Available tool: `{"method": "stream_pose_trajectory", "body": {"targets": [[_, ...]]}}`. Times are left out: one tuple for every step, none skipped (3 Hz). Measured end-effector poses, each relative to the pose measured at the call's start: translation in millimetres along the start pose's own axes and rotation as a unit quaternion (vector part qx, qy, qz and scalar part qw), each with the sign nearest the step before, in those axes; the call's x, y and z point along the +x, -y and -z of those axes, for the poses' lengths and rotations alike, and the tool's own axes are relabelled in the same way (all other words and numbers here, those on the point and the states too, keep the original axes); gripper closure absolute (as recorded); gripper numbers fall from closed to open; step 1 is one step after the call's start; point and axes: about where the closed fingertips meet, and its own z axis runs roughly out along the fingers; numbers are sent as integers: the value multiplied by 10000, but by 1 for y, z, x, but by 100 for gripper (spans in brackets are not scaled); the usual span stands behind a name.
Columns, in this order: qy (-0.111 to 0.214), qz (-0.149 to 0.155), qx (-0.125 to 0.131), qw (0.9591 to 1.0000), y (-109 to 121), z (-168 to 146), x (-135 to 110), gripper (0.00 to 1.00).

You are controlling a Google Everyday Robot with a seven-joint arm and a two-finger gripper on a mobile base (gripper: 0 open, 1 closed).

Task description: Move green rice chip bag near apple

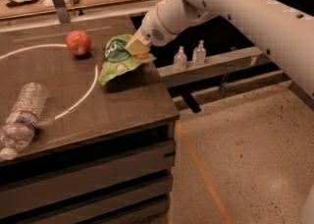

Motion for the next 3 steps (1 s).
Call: {"method": "stream_pose_trajectory", "body": {"targets": [[-105, 0, 28, 9999, 26, -12, 2, 100], [-63, 72, -14, 10000, 29, -16, -5, 100], [-34, 149, -56, 9999, 30, -21, -14, 100]]}}
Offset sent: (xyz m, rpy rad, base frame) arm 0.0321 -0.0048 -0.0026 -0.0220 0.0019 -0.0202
